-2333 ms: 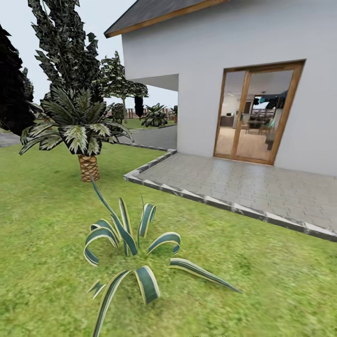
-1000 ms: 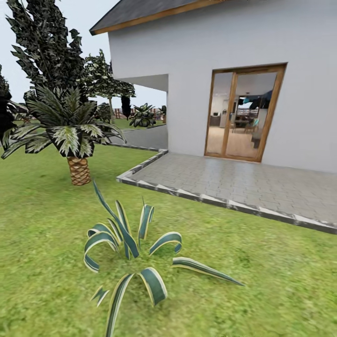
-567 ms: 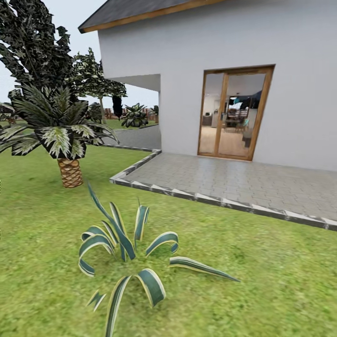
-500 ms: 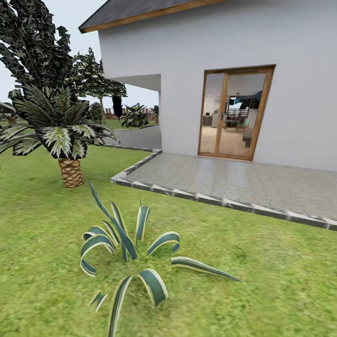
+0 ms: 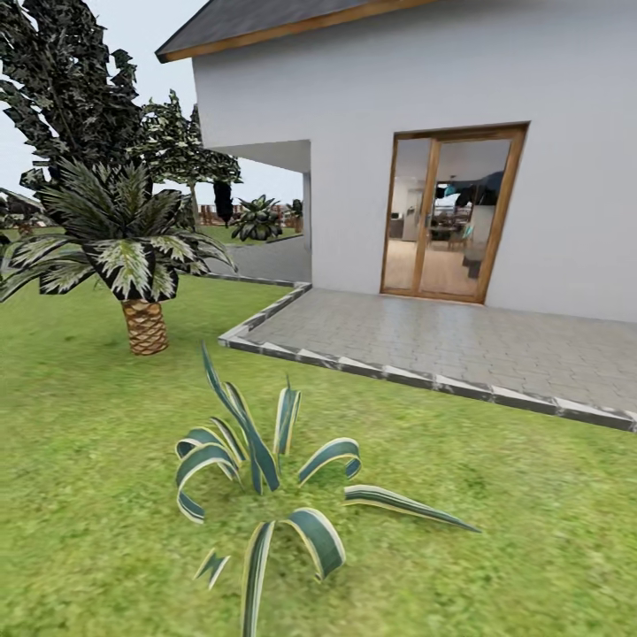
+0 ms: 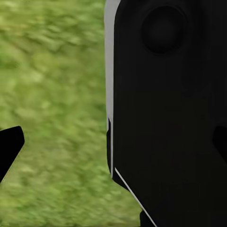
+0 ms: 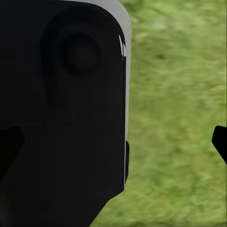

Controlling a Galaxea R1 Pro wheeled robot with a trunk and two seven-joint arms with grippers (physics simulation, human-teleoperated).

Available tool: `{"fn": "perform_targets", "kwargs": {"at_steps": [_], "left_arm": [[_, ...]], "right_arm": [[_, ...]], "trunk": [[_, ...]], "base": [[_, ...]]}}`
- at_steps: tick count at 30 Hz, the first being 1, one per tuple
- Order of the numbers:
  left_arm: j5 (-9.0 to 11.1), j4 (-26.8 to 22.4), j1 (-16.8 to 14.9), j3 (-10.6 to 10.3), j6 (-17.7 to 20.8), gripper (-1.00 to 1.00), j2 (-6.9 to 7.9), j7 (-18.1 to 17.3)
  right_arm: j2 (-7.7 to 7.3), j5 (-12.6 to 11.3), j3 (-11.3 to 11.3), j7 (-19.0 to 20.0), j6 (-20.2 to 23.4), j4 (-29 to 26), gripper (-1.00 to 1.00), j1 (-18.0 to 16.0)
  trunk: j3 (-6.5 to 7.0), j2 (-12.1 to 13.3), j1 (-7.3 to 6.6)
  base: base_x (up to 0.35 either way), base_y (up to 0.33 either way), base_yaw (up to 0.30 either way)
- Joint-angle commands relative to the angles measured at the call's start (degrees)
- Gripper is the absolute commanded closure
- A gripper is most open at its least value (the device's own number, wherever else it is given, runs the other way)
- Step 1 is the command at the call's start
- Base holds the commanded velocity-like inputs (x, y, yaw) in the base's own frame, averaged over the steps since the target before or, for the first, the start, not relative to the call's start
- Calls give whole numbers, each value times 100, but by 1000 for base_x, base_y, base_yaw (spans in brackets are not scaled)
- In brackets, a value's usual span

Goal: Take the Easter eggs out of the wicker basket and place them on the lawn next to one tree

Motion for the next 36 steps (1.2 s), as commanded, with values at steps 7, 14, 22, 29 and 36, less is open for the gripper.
{"fn": "perform_targets", "kwargs": {"at_steps": [7, 14, 22, 29, 36], "left_arm": [[-2, -6, 2, 1, 1, -100, -8, 5], [-2, -6, 2, 1, 1, -100, -9, 3], [2, -6, 2, 0, 1, -100, -4, 2], [3, -6, 2, 1, 1, -100, 0, 2], [-1, -6, 2, 1, 1, -100, -3, 2]], "right_arm": [[0, -1, 3, -4, -5, 18, -100, -8], [0, -1, 3, -4, -5, 18, -100, -8], [0, -1, 3, -4, -5, 18, -100, -8], [0, -1, 3, -4, -5, 18, -100, -8], [0, -1, 3, -4, -5, 18, -100, -8]], "trunk": [[-4, -3, 0], [-4, -3, 0], [-4, -3, 0], [-4, -3, 0], [-4, -3, 0]], "base": [[0, 36, -169], [0, 2, -257], [0, 166, -59], [0, 319, -2], [0, 321, 0]]}}
